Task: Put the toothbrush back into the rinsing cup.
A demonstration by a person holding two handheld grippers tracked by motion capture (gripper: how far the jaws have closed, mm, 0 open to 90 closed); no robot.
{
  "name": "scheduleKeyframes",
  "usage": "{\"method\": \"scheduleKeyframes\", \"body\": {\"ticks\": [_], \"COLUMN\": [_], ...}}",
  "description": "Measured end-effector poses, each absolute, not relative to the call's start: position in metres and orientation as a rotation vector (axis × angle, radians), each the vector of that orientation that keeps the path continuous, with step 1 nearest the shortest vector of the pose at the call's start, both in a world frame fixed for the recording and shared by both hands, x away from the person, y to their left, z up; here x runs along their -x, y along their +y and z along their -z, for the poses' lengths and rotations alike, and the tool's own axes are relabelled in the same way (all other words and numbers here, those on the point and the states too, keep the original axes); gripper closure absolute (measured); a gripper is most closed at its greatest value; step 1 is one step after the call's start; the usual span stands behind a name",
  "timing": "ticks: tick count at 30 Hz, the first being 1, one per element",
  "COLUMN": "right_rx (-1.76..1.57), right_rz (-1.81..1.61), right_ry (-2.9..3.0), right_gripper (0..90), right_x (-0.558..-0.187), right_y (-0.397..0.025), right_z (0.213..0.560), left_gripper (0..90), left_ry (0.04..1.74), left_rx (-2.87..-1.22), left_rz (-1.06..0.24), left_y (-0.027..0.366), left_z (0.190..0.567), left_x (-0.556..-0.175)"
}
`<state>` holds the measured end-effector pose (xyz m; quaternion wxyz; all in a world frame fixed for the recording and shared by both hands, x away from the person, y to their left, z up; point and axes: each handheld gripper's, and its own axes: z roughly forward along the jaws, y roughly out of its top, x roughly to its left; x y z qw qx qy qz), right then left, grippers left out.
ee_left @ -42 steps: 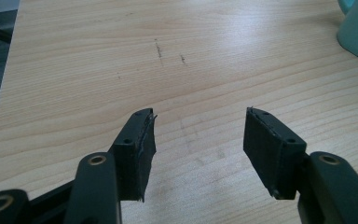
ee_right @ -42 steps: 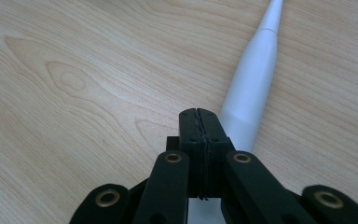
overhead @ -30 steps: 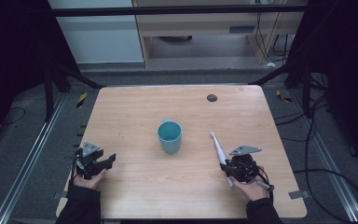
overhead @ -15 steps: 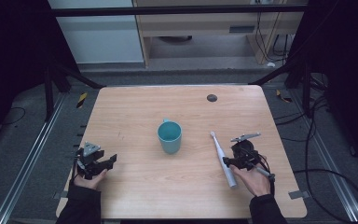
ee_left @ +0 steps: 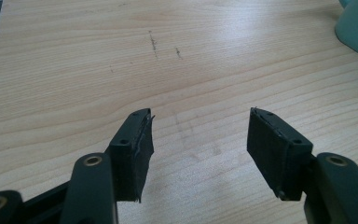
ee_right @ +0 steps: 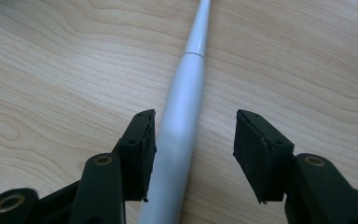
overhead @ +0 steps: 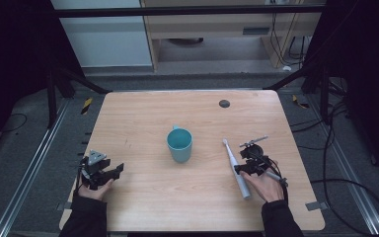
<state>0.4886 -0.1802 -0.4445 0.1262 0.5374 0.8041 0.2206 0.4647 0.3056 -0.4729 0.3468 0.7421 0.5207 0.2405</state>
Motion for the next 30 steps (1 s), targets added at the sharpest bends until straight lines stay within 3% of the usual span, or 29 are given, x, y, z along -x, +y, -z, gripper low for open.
{"method": "scheduleKeyframes", "body": {"ticks": [30], "right_rx": [-1.590], "right_rz": [-0.446], "right_ry": [2.494], "right_gripper": [60.3], "right_x": [-0.511], "right_y": [-0.163], "right_z": [0.466], "left_gripper": [40.0], "left_ry": [1.350], "left_rx": [-1.935], "left_rz": [-0.618], "left_y": [0.306], "left_z": [0.473], "left_x": [-0.465]}}
